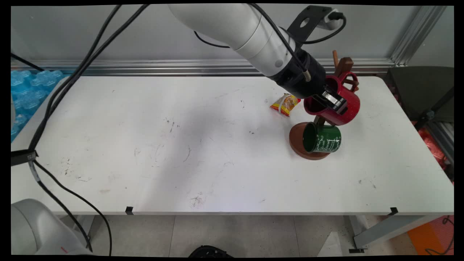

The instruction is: Place the picked object on the table

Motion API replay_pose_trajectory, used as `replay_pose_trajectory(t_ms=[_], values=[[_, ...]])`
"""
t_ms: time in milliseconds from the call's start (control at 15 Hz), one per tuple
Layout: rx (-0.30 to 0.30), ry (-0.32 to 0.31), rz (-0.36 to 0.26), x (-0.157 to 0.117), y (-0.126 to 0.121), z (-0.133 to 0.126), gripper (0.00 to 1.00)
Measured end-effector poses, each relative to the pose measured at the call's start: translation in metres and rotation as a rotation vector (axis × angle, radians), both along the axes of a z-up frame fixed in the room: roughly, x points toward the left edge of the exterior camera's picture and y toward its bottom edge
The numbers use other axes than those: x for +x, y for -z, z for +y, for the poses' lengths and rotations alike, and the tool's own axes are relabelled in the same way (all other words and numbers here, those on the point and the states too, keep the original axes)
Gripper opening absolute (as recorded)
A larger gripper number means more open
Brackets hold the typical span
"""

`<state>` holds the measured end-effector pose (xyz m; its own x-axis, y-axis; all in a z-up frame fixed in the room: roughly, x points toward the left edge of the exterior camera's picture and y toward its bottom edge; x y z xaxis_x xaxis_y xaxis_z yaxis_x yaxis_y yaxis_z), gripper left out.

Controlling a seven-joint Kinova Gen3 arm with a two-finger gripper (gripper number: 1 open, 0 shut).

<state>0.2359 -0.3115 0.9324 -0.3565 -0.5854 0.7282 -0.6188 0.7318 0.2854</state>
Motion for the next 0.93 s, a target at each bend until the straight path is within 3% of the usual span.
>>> replay_pose_trajectory(t_ms=[933], values=[[0.055, 0.048, 0.052, -0.007, -0.030, 0.043, 0.00]])
